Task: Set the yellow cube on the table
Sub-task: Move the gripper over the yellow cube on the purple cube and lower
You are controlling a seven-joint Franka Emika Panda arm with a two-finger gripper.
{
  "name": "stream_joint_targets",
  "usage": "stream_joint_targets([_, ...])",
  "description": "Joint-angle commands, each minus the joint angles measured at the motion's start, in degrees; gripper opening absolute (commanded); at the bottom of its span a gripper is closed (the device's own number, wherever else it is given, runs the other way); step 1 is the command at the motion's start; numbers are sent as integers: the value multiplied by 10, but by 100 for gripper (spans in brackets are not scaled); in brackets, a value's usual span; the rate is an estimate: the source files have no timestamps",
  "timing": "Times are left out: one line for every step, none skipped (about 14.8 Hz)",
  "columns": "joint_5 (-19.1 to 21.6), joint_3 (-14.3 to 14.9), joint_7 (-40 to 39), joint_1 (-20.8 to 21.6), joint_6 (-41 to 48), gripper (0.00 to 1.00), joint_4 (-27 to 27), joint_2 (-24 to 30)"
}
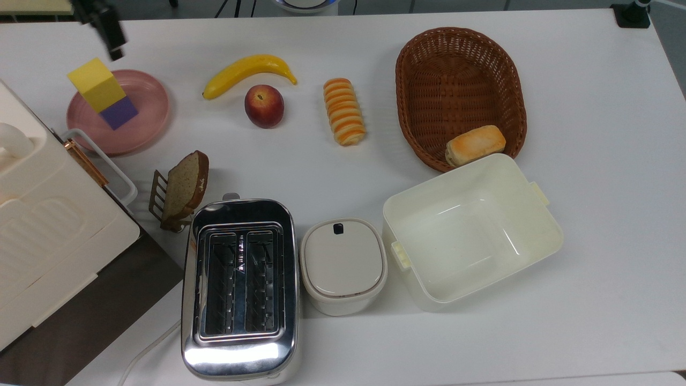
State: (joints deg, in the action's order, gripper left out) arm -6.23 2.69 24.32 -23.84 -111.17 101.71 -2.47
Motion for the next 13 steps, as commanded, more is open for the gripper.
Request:
stream_joint_targets([-23,12,4,-31,-49,100,14,-19])
stream_joint_targets([-23,11,3,-40,-58,100,23,-24])
stream_joint_targets([-22,11,3,-44,-71,100,28,-26])
stream_joint_targets([-22,11,3,-45,-80,100,37,-29])
stream_joint_targets([-22,12,3,-46,-91,100,42,-38])
stream_joint_targets([-23,12,3,-46,-100,100,43,-43])
stream_joint_targets([-23,12,4,-46,-103,100,43,-49])
stream_joint_targets([-23,11,4,-46,-103,100,43,-54])
stream_joint_targets([-23,12,4,-46,-104,100,43,-58])
stream_joint_targets([-23,11,4,-46,-104,100,44,-61])
stream_joint_targets([-23,11,4,-46,-104,100,44,-62])
stream_joint_targets([-23,11,4,-46,-104,100,43,-64])
stream_joint_targets([-23,11,4,-45,-105,100,44,-65])
